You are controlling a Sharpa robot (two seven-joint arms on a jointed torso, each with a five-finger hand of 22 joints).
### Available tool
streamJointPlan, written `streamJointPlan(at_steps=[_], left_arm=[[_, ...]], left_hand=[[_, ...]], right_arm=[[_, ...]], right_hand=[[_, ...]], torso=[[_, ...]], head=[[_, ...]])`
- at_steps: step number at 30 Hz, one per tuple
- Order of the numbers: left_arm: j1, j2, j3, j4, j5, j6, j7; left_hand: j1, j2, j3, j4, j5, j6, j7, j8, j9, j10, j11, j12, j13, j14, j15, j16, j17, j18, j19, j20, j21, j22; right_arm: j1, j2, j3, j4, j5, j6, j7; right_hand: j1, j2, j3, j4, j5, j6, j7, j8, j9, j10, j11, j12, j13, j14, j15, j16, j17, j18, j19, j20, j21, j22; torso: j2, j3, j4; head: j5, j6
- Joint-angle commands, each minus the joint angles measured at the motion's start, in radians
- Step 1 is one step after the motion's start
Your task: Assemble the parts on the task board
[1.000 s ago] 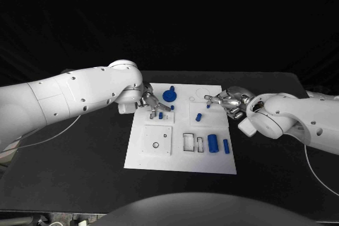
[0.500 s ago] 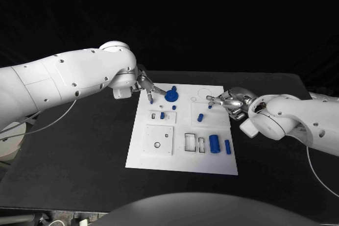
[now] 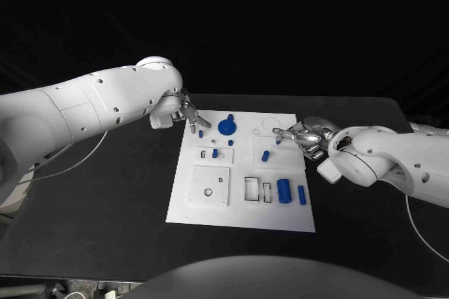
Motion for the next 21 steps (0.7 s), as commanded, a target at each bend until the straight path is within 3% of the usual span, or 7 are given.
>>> streamJointPlan(at_steps=[1,7,21], left_arm=[[-0.007,0.010,-0.001,-0.020,0.009,0.050,0.015],[-0.019,0.023,-0.003,-0.050,0.010,0.056,0.021],[-0.027,0.052,-0.003,-0.106,0.010,0.043,0.046]], left_hand=[[0.006,0.001,0.006,-0.002,0.007,0.005,0.002,-0.004,0.002,0.104,0.003,0.002,0.263,0.106,0.002,0.003,0.263,-0.007,0.105,0.002,0.002,0.263],[0.007,0.005,0.006,-0.002,0.006,0.006,0.002,-0.004,0.002,0.104,0.003,0.002,0.263,0.106,0.002,0.003,0.263,-0.007,0.105,0.002,0.002,0.263],[0.004,0.004,-0.001,-0.003,0.005,0.008,0.002,-0.005,0.004,0.104,0.003,0.002,0.263,0.106,0.002,0.003,0.263,-0.007,0.105,0.002,0.002,0.263]], right_arm=[[-0.001,-0.001,0.000,0.003,-0.002,0.014,0.000],[-0.001,-0.003,0.000,0.005,-0.002,0.013,-0.001],[-0.001,-0.004,0.000,0.007,-0.002,0.013,-0.002]], right_hand=[[0.008,0.002,-0.007,0.001,0.006,0.001,0.006,0.006,0.001,0.105,0.006,0.003,0.263,0.106,0.008,0.004,0.263,-0.014,0.107,0.007,0.004,0.263],[0.008,0.002,-0.007,0.001,0.006,0.001,0.006,0.006,0.001,0.105,0.006,0.003,0.263,0.106,0.008,0.004,0.263,-0.014,0.107,0.007,0.004,0.263],[0.008,0.002,-0.007,0.001,0.006,0.001,0.006,0.006,0.001,0.105,0.006,0.003,0.263,0.106,0.008,0.004,0.263,-0.014,0.107,0.007,0.004,0.263]], torso=[[0.001,-0.0008,0.0010],[0.001,-0.0005,0.0009],[-0.001,0.0009,0.0007]], head=[[-0.002,0.001],[-0.004,-0.002],[-0.006,-0.003]])
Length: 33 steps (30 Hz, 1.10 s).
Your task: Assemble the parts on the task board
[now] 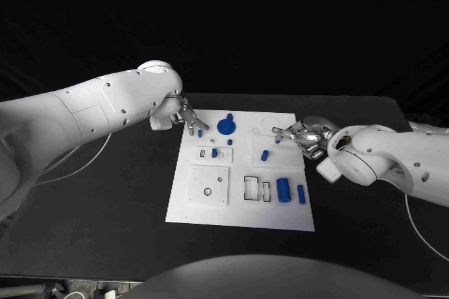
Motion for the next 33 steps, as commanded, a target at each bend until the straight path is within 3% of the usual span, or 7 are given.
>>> streamJointPlan(at_steps=[1,6,9,11,19,33], left_arm=[[-0.001,0.008,0.000,-0.012,0.006,0.012,0.024],[-0.004,0.014,0.000,-0.028,0.006,0.021,0.038],[-0.007,0.021,0.000,-0.041,0.006,0.028,0.043],[-0.009,0.026,0.000,-0.049,0.006,0.034,0.047],[-0.018,0.033,0.001,-0.064,0.006,0.066,0.059],[-0.023,0.037,0.001,-0.068,-0.001,0.046,0.079]], left_hand=[[0.006,0.005,0.000,-0.003,0.006,0.008,0.001,-0.006,0.002,0.104,0.003,0.002,0.264,0.106,0.002,0.003,0.263,-0.007,0.105,0.002,0.002,0.263],[0.035,0.005,0.009,-0.003,0.013,0.006,0.001,-0.010,0.004,0.104,0.003,0.002,0.264,0.106,0.002,0.003,0.263,-0.007,0.105,0.001,0.002,0.263],[0.061,0.004,0.017,-0.002,0.057,0.006,0.000,-0.013,0.006,0.104,0.002,0.002,0.264,0.106,0.001,0.003,0.263,-0.007,0.105,0.000,0.002,0.263],[0.067,0.003,0.019,-0.003,0.067,0.007,0.000,-0.014,0.006,0.104,0.002,0.002,0.264,0.106,0.001,0.003,0.263,-0.007,0.105,0.000,0.002,0.263],[0.088,0.003,0.025,-0.004,0.074,0.007,-0.001,-0.017,0.007,0.104,0.001,0.002,0.264,0.106,0.000,0.003,0.263,-0.007,0.105,-0.001,0.002,0.263],[0.092,0.004,0.027,-0.003,0.075,0.007,-0.001,-0.018,0.007,0.104,0.001,0.002,0.264,0.106,0.000,0.003,0.263,-0.007,0.105,-0.001,0.002,0.263]], right_arm=[[-0.001,0.000,0.000,0.001,-0.002,0.014,-0.001],[-0.001,0.004,0.000,0.001,-0.002,0.013,-0.002],[-0.001,0.006,0.000,0.001,-0.002,0.013,-0.002],[-0.001,0.008,0.000,0.001,-0.002,0.013,-0.002],[-0.001,0.007,0.000,0.003,-0.002,0.012,-0.003],[-0.001,0.009,0.000,0.000,-0.003,0.014,-0.002]], right_hand=[[0.009,0.002,-0.007,0.001,0.006,0.001,0.006,0.006,0.001,0.105,0.006,0.003,0.263,0.106,0.008,0.004,0.263,-0.014,0.107,0.007,0.004,0.263],[0.009,0.002,-0.007,0.001,0.006,0.001,0.006,0.006,0.001,0.105,0.006,0.003,0.263,0.106,0.008,0.004,0.263,-0.014,0.107,0.007,0.004,0.263],[0.009,0.002,-0.007,0.001,0.006,0.001,0.006,0.006,0.001,0.105,0.006,0.003,0.263,0.106,0.008,0.004,0.263,-0.014,0.107,0.007,0.004,0.263],[0.009,0.002,-0.007,0.001,0.006,0.001,0.006,0.006,0.001,0.105,0.006,0.003,0.263,0.106,0.008,0.004,0.263,-0.014,0.107,0.007,0.004,0.263],[0.009,0.002,-0.007,0.001,0.006,0.001,0.006,0.006,0.001,0.105,0.006,0.003,0.263,0.106,0.008,0.004,0.263,-0.014,0.107,0.007,0.004,0.263],[0.009,0.002,-0.007,0.001,0.006,0.001,0.006,0.006,0.001,0.105,0.006,0.003,0.263,0.106,0.008,0.004,0.263,-0.014,0.107,0.007,0.004,0.263]], torso=[[0.000,0.0010,0.0001],[0.000,0.0002,-0.0031],[0.000,-0.0002,-0.0032],[0.000,-0.0004,-0.0025],[0.001,0.0004,0.0004],[0.001,0.0010,0.0003]], head=[[0.000,0.000],[0.004,0.004],[0.005,0.006],[0.002,0.006],[-0.001,0.002],[-0.002,0.000]])
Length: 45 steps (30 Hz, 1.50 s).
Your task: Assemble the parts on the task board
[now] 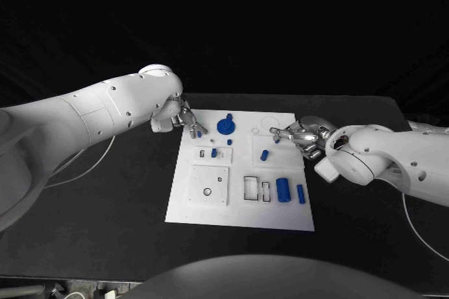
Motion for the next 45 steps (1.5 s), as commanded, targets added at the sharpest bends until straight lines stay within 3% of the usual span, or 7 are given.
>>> streamJointPlan(at_steps=[1,21,45], left_arm=[[0.000,0.005,0.001,0.000,-0.006,0.004,0.027],[0.000,0.023,0.001,-0.026,-0.024,-0.005,0.045],[0.000,0.030,0.001,-0.035,-0.026,0.000,0.037]], left_hand=[[0.011,0.001,0.008,-0.001,0.005,0.007,-0.001,-0.006,0.001,0.104,0.001,0.002,0.263,0.106,0.000,0.003,0.263,-0.007,0.105,-0.001,0.002,0.263],[0.022,0.010,0.018,0.000,0.007,0.010,-0.002,-0.007,0.003,0.104,0.000,0.002,0.263,0.106,-0.001,0.003,0.263,-0.007,0.105,0.000,0.002,0.263],[0.106,0.017,0.086,-0.002,0.010,0.011,-0.006,-0.017,0.006,0.104,-0.003,0.002,0.263,0.106,-0.004,0.003,0.263,-0.007,0.105,0.005,0.002,0.263]], right_arm=[[-0.001,0.002,0.000,0.000,-0.003,0.014,0.000],[-0.001,0.003,0.000,-0.001,-0.003,0.016,-0.004],[-0.001,0.004,0.000,-0.001,-0.003,0.015,-0.007]], right_hand=[[0.009,0.002,-0.007,0.001,0.006,0.001,0.006,0.006,0.001,0.105,0.006,0.003,0.263,0.106,0.008,0.004,0.263,-0.014,0.107,0.007,0.004,0.263],[0.009,0.002,-0.007,0.001,0.006,0.001,0.006,0.006,0.001,0.105,0.006,0.003,0.263,0.106,0.008,0.004,0.263,-0.014,0.107,0.007,0.004,0.263],[0.011,0.003,-0.012,0.001,0.006,-0.002,0.007,0.006,0.001,0.105,0.007,0.003,0.263,0.106,0.009,0.004,0.263,-0.014,0.107,0.007,0.004,0.263]], torso=[[0.000,0.0002,-0.0013],[-0.001,-0.0001,-0.0001],[-0.001,-0.0003,-0.0007]], head=[[0.002,0.000],[-0.004,0.000],[-0.005,0.000]])
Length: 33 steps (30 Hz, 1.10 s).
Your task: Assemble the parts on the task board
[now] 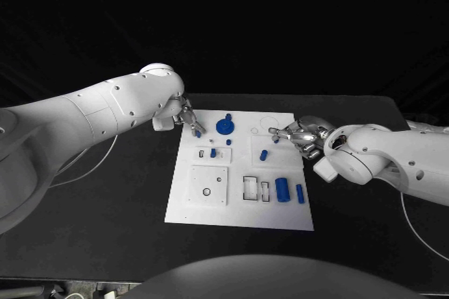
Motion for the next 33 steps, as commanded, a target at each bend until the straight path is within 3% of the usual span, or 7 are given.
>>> streamJointPlan(at_steps=[1,9,14,18,21,24,33], left_arm=[[0.000,0.003,0.001,0.000,-0.004,0.004,0.003],[0.000,0.002,0.000,0.000,-0.004,0.002,0.008],[0.000,0.003,0.000,0.000,-0.002,0.004,0.016],[0.000,0.004,0.000,-0.001,-0.001,0.009,0.017],[0.000,0.005,0.000,-0.002,0.002,0.011,0.019],[0.000,0.005,0.000,-0.003,0.005,0.010,0.021],[0.000,0.004,0.000,-0.002,0.008,0.005,0.034]], left_hand=[[0.012,0.001,0.007,0.001,0.007,0.007,-0.002,-0.005,0.001,0.104,-0.003,0.002,0.263,0.106,-0.004,0.003,0.263,-0.007,0.105,0.005,0.002,0.263],[0.010,0.002,0.012,0.003,0.012,0.006,-0.001,-0.007,0.001,0.104,-0.003,0.002,0.263,0.106,-0.004,0.003,0.263,-0.007,0.105,0.005,0.002,0.263],[0.012,-0.006,0.025,0.002,0.055,0.006,-0.001,-0.011,0.001,0.104,-0.002,0.002,0.263,0.106,-0.003,0.003,0.263,-0.007,0.105,0.006,0.002,0.263],[0.015,-0.009,0.030,0.002,0.070,0.006,-0.002,-0.012,0.001,0.104,-0.002,0.002,0.263,0.106,-0.003,0.003,0.263,-0.007,0.105,0.006,0.002,0.263],[0.024,-0.012,0.040,0.001,0.103,0.006,-0.002,-0.014,0.001,0.104,-0.003,0.002,0.263,0.106,-0.004,0.003,0.263,-0.007,0.105,0.006,0.002,0.263],[0.043,-0.018,0.054,0.000,0.175,0.006,-0.004,-0.017,0.002,0.104,-0.004,0.002,0.263,0.106,-0.005,0.003,0.263,-0.007,0.105,0.006,0.002,0.263],[0.111,-0.041,0.095,-0.009,0.300,0.006,-0.007,-0.019,0.008,0.104,-0.007,0.002,0.263,0.106,-0.008,0.003,0.263,-0.007,0.105,0.008,0.002,0.263]], right_arm=[[-0.001,0.001,0.000,0.001,-0.003,0.014,-0.003],[-0.001,0.000,0.000,0.000,-0.003,0.015,-0.007],[-0.001,0.001,0.000,0.000,-0.003,0.015,-0.008],[-0.001,0.001,0.000,0.000,-0.003,0.014,-0.008],[-0.001,0.001,0.000,0.000,-0.003,0.014,-0.008],[-0.001,0.001,0.000,0.000,-0.003,0.014,-0.008],[-0.001,0.001,0.000,-0.001,-0.003,0.013,-0.008]], right_hand=[[0.007,-0.001,-0.005,0.000,0.006,-0.002,0.007,0.006,0.001,0.105,0.007,0.003,0.263,0.106,0.009,0.004,0.263,-0.014,0.107,0.007,0.004,0.263],[0.007,0.000,-0.006,0.000,0.006,-0.002,0.007,0.006,0.001,0.105,0.007,0.003,0.263,0.106,0.009,0.004,0.263,-0.014,0.107,0.007,0.004,0.263],[0.008,0.000,-0.006,0.000,0.007,-0.002,0.007,0.006,0.001,0.105,0.007,0.003,0.263,0.106,0.009,0.004,0.263,-0.014,0.107,0.007,0.004,0.263],[0.008,0.000,-0.006,0.000,0.007,-0.002,0.007,0.006,0.001,0.105,0.007,0.003,0.263,0.106,0.009,0.004,0.263,-0.014,0.107,0.007,0.004,0.263],[0.008,0.000,-0.006,0.000,0.007,-0.002,0.007,0.006,0.001,0.105,0.007,0.003,0.263,0.106,0.009,0.004,0.263,-0.014,0.107,0.007,0.004,0.263],[0.008,0.000,-0.006,0.000,0.007,-0.002,0.007,0.006,0.001,0.105,0.007,0.003,0.263,0.106,0.009,0.004,0.263,-0.014,0.107,0.007,0.004,0.263],[0.009,0.001,-0.006,-0.001,0.007,-0.003,0.007,0.006,0.001,0.105,0.007,0.003,0.263,0.106,0.009,0.004,0.263,-0.014,0.107,0.007,0.004,0.263]], torso=[[-0.001,0.0003,-0.0009],[-0.001,0.0005,-0.0011],[-0.001,0.0004,-0.0010],[0.000,0.0003,-0.0004],[0.000,0.0001,-0.0006],[0.000,0.0006,0.0002],[0.000,0.0002,-0.0001]], head=[[0.000,0.000],[-0.002,0.000],[-0.003,0.000],[-0.005,0.000],[-0.005,0.000],[-0.005,0.000],[-0.007,0.000]])
